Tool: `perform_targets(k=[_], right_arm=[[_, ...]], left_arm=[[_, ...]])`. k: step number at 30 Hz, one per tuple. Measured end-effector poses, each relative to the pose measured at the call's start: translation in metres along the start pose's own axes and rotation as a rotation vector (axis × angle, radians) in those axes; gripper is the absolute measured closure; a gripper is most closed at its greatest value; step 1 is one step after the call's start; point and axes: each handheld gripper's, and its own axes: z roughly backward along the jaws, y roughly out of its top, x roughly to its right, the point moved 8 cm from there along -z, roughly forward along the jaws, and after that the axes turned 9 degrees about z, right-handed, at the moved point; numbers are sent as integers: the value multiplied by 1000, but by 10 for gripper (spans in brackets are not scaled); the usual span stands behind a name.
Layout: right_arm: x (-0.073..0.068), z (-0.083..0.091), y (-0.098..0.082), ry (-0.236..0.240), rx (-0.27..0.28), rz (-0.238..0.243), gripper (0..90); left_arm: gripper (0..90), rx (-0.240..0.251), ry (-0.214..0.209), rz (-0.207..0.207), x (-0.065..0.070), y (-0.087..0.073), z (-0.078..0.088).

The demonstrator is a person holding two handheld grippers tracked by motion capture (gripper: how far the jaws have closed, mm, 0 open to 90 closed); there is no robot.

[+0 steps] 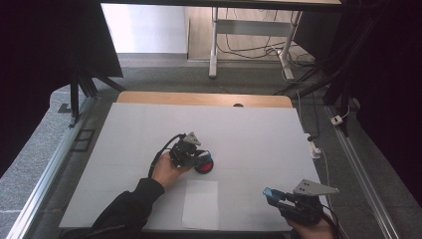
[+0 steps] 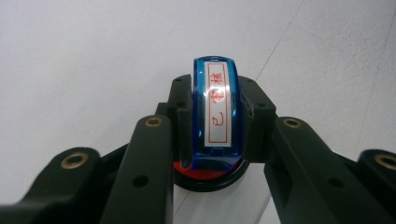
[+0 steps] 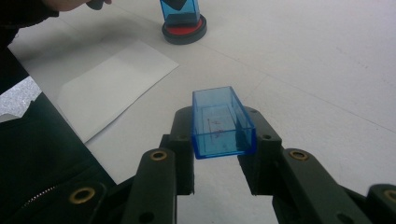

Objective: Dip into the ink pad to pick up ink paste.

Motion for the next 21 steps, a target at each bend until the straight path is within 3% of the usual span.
perform_targets(k=[15, 19, 21], right_arm=[[0, -1, 0, -1, -7, 2, 685], [0, -1, 0, 0, -5, 0, 685], [0, -1, 0, 0, -6, 0, 685]], left_arm=[[702, -10, 28, -9, 3, -1, -1], [702, -21, 60, -37, 6, 0, -1], [702, -21, 58, -32, 6, 0, -1]])
